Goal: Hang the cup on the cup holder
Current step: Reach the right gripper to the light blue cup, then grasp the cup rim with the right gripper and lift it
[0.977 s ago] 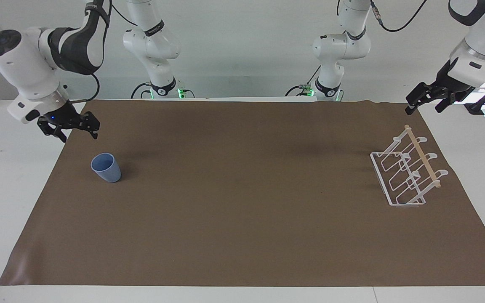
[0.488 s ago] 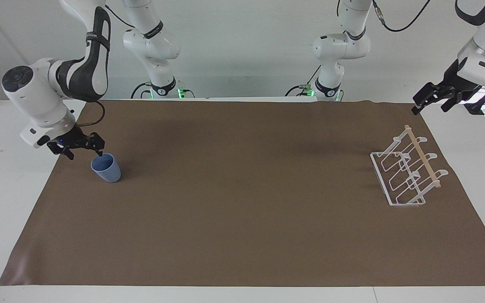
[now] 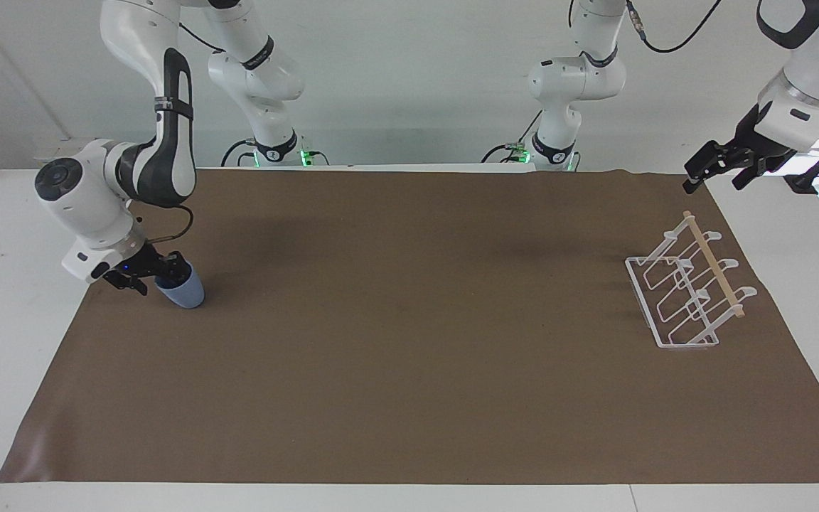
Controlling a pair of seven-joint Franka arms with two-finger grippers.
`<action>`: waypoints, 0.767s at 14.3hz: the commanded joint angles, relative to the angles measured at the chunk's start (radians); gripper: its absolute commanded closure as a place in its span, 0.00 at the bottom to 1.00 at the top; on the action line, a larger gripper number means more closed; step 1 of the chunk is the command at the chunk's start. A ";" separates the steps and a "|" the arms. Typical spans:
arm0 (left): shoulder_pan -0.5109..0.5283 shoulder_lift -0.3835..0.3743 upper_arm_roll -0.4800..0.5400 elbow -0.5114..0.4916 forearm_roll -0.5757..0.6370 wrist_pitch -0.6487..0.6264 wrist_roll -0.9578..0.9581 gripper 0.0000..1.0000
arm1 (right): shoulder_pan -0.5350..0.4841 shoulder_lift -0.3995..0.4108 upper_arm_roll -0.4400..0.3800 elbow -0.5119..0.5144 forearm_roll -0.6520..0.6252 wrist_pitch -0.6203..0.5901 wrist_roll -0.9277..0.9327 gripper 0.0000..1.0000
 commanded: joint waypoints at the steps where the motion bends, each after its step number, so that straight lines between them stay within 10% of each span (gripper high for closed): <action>1: -0.037 -0.030 0.003 -0.033 0.009 -0.014 0.012 0.00 | -0.004 -0.012 0.005 -0.023 0.006 0.020 -0.023 0.75; 4: -0.047 -0.030 0.003 -0.033 0.009 -0.024 0.004 0.00 | -0.004 -0.012 0.005 -0.020 0.006 0.016 -0.025 1.00; 9: -0.057 -0.038 0.000 -0.027 0.009 -0.050 0.004 0.00 | -0.004 -0.015 0.024 0.097 0.042 -0.180 -0.084 1.00; 11: -0.060 -0.039 0.000 -0.030 0.008 -0.044 0.010 0.00 | -0.001 -0.023 0.063 0.138 0.261 -0.292 -0.132 1.00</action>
